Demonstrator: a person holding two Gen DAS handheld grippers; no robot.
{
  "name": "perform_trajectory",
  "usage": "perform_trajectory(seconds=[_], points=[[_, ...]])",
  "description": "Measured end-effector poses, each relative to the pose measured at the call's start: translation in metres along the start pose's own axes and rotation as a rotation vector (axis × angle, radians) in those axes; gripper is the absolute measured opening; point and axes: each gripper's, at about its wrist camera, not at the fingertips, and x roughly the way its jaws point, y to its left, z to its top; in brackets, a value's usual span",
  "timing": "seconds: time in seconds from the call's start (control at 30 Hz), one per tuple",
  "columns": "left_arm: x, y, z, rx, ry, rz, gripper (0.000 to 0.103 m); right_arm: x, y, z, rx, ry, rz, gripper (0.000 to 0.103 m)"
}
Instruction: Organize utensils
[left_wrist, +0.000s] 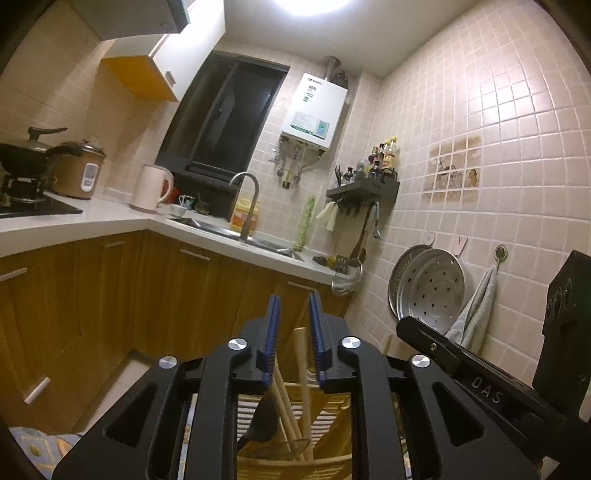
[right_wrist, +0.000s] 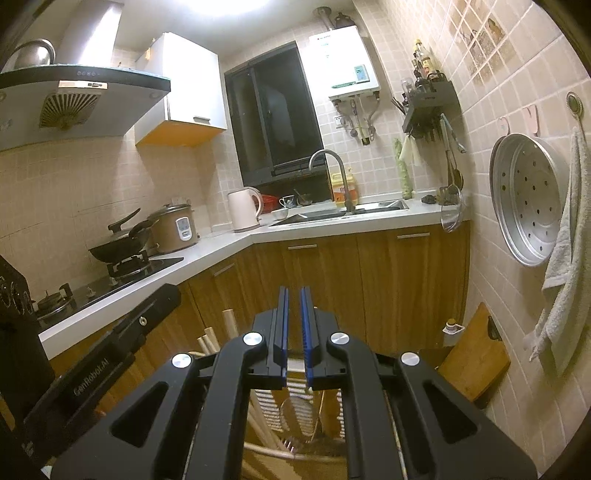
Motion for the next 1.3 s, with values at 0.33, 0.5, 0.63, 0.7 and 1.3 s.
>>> perform_trajectory(seconds=[0.33, 0.5, 0.63, 0.7, 1.3], points=[[-0.051, -0.005, 0.011, 0.006, -0.031, 0.005, 0.044, -0.051, 0.011, -0.003, -0.004, 0.016, 0.003, 0.015], [-0.084, -0.007, 0.006, 0.028, -0.023, 0.043, 0.058, -0.078, 0.015, -0.023, -0.001, 0.044, -0.01, 0.047], [-0.104, -0.01, -0.004, 0.069, 0.011, 0.08, 0.073, -0.098, 0.021, -0.042, -0.013, 0.061, -0.036, 0.056], [-0.111, -0.009, -0.009, 0.079, 0.035, 0.102, 0.078, -0.105, 0.023, -0.052, -0.012, 0.078, -0.047, 0.058], [-0.128, 0.016, -0.074, 0.211, 0.153, 0.347, 0.088, -0.122, 0.032, -0.117, -0.119, 0.056, -0.235, 0.084]])
